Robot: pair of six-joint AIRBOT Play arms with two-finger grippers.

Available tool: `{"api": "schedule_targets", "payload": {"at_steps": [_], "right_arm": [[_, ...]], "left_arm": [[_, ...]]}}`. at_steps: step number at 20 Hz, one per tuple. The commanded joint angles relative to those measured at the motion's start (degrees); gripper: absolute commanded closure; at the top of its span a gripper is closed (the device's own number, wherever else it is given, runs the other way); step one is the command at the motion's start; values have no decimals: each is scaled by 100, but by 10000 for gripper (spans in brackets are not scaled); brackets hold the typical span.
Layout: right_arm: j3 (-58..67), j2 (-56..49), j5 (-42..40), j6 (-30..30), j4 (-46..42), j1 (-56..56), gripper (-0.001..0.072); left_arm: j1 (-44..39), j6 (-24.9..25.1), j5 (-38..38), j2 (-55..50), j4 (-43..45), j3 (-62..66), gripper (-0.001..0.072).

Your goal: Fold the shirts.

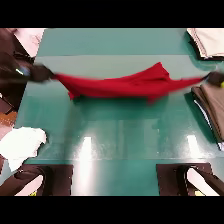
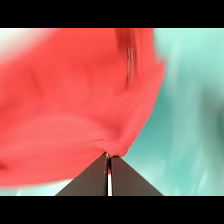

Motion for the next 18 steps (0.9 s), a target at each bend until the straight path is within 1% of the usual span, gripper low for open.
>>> {"api": "schedule_targets", "payload": {"at_steps": [1,4,6,9,13,16,18], "right_arm": [[1921,509,-63,59,-13,7,697],[3176,754,0,146,-55,7,697],[3792,905,13,146,-55,9,697],[4441,1029,256,157,-72,7,698],[5202,813,944,544,-793,9,698],[5281,533,1499,660,-1043,9,699],[5281,138,2083,748,-1051,9,699]], "left_arm": [[120,15,-612,2,413,2264,680],[120,9,-955,13,393,3906,681],[120,-44,-868,208,372,4350,681],[120,-190,-549,726,339,4350,681],[120,-188,-236,1106,-31,4356,682],[120,-184,-463,1108,-201,4207,681],[120,-184,-894,1067,-90,3602,682]]}}
